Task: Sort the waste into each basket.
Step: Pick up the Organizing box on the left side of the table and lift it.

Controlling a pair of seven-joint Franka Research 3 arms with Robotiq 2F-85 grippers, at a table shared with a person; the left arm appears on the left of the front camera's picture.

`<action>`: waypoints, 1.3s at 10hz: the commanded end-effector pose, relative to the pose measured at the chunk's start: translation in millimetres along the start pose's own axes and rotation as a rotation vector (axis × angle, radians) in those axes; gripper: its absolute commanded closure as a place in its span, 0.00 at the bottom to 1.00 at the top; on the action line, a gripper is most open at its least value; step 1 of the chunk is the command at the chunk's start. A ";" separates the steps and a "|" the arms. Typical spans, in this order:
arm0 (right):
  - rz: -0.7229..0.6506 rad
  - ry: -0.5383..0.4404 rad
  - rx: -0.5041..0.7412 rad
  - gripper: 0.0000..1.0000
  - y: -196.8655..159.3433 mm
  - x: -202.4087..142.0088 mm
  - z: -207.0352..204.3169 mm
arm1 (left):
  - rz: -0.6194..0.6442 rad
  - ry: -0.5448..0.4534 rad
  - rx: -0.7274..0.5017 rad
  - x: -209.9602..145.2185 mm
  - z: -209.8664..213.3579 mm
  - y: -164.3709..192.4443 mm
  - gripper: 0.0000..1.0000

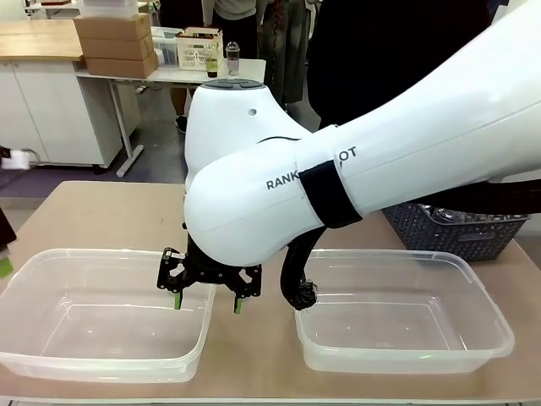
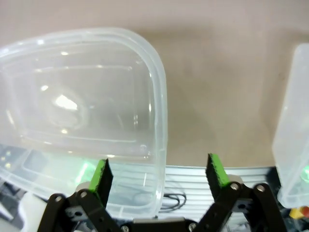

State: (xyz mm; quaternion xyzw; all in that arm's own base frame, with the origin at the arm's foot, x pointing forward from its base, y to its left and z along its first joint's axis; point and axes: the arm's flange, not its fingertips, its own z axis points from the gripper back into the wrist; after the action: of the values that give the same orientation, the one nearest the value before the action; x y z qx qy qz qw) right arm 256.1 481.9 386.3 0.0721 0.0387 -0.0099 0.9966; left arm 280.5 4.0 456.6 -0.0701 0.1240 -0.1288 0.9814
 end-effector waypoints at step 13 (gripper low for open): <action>-0.045 0.028 -0.061 1.00 9.2 5.5 -12.9 | 0.011 0.024 -0.087 -34.3 -170.5 13.0 1.00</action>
State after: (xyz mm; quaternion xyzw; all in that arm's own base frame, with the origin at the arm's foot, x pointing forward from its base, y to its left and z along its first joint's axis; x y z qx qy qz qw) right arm 257.6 480.4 373.8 0.0484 0.0620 -0.0128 0.9968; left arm 338.4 13.6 367.7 -0.0966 0.1652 -0.1101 0.9753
